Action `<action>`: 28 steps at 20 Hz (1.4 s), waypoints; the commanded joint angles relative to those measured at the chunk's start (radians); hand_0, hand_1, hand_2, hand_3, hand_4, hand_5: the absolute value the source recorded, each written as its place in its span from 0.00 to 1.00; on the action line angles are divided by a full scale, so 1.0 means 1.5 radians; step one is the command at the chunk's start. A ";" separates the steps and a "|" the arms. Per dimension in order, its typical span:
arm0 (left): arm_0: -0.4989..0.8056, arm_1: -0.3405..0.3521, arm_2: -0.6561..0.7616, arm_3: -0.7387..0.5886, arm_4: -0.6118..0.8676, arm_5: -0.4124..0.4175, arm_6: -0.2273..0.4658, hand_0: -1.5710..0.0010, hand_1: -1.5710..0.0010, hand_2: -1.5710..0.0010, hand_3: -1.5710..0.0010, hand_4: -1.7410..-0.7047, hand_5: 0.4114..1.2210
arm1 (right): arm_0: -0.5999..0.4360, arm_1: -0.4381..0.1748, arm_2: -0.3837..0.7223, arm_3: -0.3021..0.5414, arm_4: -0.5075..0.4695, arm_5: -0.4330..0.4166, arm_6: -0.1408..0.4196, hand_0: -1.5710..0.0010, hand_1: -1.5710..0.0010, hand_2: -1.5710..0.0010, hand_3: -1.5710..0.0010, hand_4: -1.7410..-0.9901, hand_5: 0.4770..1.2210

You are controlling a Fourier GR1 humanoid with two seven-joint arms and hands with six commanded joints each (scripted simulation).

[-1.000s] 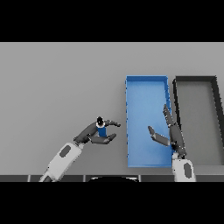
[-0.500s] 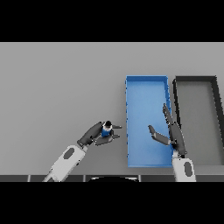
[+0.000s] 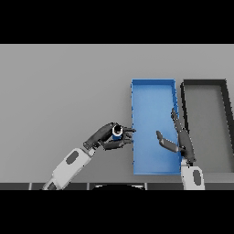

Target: Pick up the blue pipe and place it into the blue bin.

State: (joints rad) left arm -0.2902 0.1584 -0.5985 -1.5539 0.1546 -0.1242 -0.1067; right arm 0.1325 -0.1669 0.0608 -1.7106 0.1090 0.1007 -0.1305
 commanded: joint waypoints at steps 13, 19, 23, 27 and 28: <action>-0.009 0.010 -0.018 -0.024 0.003 0.000 0.046 0.00 0.00 0.00 0.08 0.01 1.00 | 0.062 0.049 0.016 -0.013 0.016 -0.035 -0.008 1.00 1.00 1.00 1.00 0.71 0.19; -0.015 0.016 -0.020 -0.031 0.010 -0.001 0.052 0.00 0.00 0.00 0.08 0.01 1.00 | 0.042 -0.002 0.007 -0.105 -0.132 0.075 0.029 1.00 1.00 1.00 1.00 0.72 0.13; -0.016 0.017 -0.027 -0.022 0.002 -0.001 0.053 0.00 0.00 0.00 0.08 0.01 1.00 | -0.022 -0.072 0.032 -0.176 -0.205 0.151 0.116 1.00 1.00 1.00 1.00 0.64 0.06; -0.019 0.010 -0.032 -0.012 0.000 0.004 0.060 0.00 0.00 0.00 0.08 0.01 1.00 | -0.087 -0.114 0.067 -0.225 -0.248 0.192 0.185 1.00 1.00 1.00 1.00 0.58 0.06; -0.023 0.011 -0.028 -0.014 0.000 0.006 0.059 0.00 0.00 0.00 0.08 0.01 1.00 | -0.109 -0.120 0.079 -0.237 -0.256 0.196 0.204 1.00 1.00 1.00 1.00 0.59 0.06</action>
State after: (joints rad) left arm -0.3258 0.1757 -0.6408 -1.5749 0.1574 -0.1160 -0.0191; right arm -0.0317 -0.3467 0.1793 -2.0673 -0.2749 0.3959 0.1729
